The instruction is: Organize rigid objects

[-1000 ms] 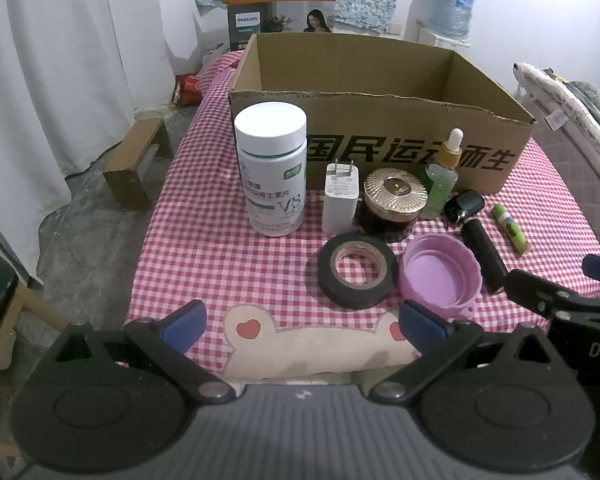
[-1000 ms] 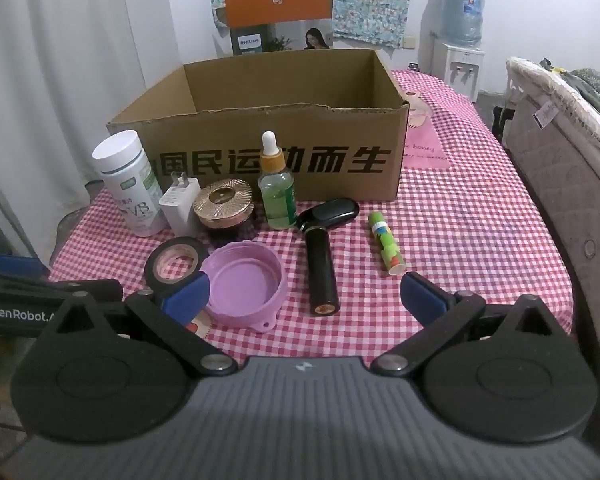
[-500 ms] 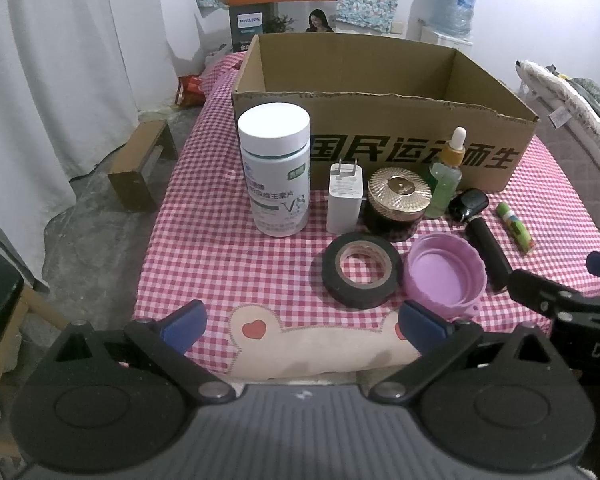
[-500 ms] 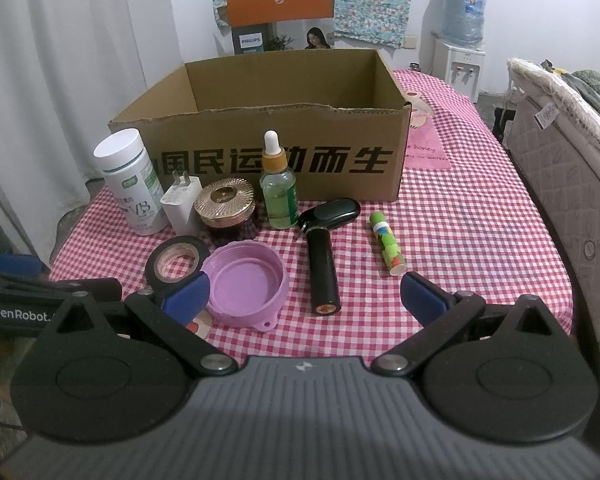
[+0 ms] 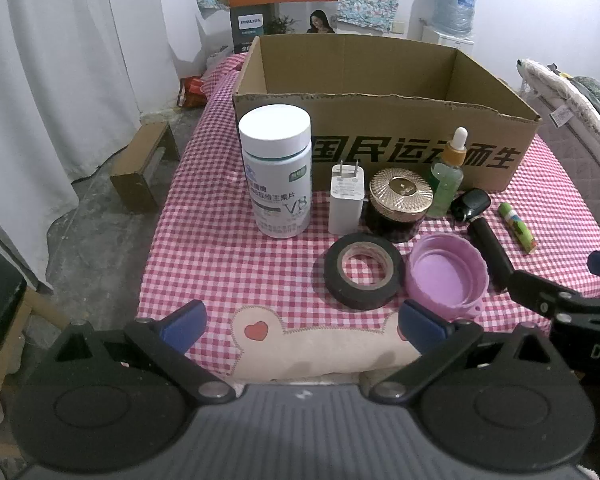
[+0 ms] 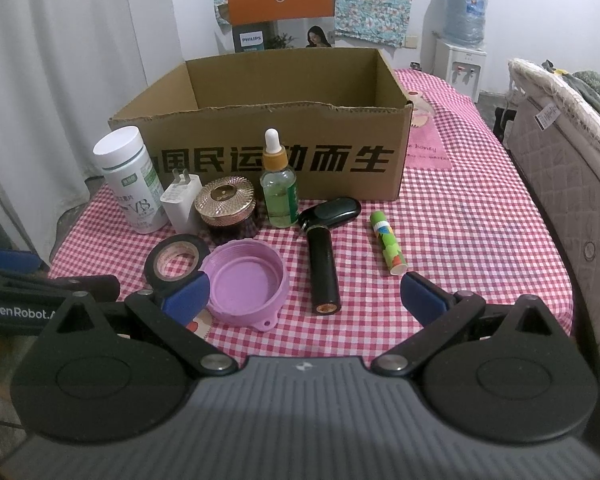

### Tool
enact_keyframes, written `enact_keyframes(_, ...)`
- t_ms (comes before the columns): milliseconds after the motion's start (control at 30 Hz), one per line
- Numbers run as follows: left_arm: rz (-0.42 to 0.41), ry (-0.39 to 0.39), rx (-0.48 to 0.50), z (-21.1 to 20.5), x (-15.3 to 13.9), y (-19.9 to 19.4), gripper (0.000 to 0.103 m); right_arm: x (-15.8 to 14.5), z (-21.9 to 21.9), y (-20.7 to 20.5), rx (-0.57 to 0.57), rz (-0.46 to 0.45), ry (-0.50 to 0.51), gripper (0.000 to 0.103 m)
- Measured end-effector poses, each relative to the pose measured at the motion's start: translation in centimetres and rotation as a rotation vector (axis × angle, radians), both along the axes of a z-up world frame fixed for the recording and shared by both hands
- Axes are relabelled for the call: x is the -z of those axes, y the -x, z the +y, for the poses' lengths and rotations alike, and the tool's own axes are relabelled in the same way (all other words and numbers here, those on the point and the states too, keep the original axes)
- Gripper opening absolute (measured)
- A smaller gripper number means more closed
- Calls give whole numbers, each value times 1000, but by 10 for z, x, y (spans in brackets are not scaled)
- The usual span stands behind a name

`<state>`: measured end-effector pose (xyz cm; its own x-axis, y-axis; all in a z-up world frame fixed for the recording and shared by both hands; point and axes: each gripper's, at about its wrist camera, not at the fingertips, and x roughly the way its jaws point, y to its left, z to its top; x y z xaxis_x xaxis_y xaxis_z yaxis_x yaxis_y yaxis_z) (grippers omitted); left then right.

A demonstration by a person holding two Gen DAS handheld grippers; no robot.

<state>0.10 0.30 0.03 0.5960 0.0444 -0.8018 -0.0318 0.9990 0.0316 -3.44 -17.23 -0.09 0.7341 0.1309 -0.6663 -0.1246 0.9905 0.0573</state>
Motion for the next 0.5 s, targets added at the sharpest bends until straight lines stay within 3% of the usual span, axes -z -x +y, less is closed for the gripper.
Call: enact_keyframes(500,3,-3,0,0,1,-1,103,1,-1,0,1,2,1,102)
